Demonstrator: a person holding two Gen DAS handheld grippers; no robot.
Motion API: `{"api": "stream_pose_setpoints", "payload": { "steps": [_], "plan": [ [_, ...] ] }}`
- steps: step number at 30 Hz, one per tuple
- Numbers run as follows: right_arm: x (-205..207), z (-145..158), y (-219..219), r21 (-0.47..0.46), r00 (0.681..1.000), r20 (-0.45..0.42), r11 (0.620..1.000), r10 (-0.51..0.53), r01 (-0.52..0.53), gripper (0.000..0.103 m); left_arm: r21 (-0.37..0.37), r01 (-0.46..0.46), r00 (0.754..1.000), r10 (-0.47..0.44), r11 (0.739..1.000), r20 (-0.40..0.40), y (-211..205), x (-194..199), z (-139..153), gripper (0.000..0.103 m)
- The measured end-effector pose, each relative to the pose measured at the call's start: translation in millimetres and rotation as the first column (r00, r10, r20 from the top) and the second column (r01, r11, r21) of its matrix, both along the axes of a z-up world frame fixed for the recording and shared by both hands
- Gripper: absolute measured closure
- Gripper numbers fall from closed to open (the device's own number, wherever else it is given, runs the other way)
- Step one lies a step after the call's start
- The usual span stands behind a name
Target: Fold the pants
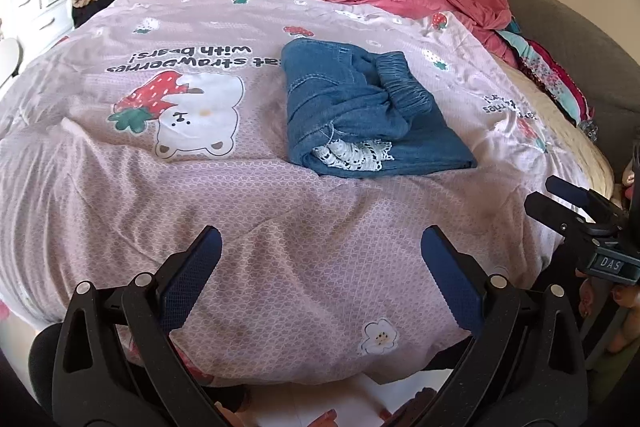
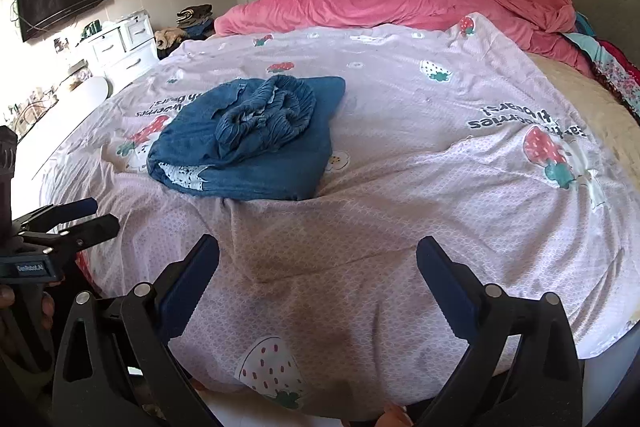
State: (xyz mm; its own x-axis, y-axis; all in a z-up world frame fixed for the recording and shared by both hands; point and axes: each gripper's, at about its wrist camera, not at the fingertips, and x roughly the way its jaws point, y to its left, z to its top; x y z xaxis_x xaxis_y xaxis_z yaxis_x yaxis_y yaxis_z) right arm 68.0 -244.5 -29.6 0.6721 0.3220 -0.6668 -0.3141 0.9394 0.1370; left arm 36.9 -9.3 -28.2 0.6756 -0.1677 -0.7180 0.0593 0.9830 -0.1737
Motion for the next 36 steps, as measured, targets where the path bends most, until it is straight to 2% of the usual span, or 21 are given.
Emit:
{"api": "stream_pose_setpoints", "payload": {
  "steps": [36],
  "plan": [
    [-1.0,-4.0,5.8,-0.006,0.999,-0.031,1.000,0.018,-0.019,0.004,-0.004,-0.025,1.000,0.025,1.000,-0.008,4.2,-1.6,2.1,0.009]
  ]
}}
